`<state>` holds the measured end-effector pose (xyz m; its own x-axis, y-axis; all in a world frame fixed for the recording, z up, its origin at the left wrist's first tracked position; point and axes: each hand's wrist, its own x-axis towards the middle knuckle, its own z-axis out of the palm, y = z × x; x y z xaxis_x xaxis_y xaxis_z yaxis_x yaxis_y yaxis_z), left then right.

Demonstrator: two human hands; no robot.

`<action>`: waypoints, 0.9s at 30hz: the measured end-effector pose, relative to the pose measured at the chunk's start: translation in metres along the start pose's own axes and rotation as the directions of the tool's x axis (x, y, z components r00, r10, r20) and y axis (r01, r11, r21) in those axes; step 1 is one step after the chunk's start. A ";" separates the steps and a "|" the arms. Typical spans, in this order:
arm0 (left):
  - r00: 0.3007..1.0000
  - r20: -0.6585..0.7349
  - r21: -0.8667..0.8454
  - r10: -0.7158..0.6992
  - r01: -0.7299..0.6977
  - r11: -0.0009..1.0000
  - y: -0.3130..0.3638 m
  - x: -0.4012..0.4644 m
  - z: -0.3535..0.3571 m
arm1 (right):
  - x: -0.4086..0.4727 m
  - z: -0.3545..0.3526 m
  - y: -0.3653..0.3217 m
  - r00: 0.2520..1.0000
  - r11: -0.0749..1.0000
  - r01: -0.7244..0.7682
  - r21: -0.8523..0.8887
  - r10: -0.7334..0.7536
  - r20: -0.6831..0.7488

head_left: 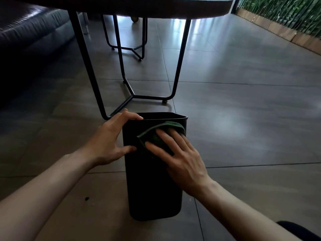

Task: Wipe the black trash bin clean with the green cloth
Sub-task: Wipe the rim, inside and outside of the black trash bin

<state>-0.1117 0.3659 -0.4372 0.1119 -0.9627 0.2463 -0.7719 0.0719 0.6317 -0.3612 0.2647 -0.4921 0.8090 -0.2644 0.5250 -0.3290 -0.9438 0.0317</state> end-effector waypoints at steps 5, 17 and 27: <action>1.000 -0.005 0.020 -0.010 0.010 1.000 0.001 0.000 0.001 | -0.039 0.019 -0.021 0.957 0.961 0.274 -0.024 -0.271 0.101; 1.000 -0.003 0.021 0.019 -0.019 1.000 0.000 -0.002 0.000 | -0.013 0.002 -0.012 1.000 0.999 -0.003 -0.042 0.004 0.005; 1.000 -0.006 0.041 0.028 -0.028 0.999 -0.002 -0.001 0.001 | -0.020 -0.007 -0.002 0.998 0.997 -0.066 -0.037 0.066 0.007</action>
<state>-0.1106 0.3662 -0.4397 0.0943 -0.9587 0.2684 -0.7999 0.0875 0.5937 -0.3804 0.2732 -0.4963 0.7889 -0.3275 0.5200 -0.3991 -0.9165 0.0282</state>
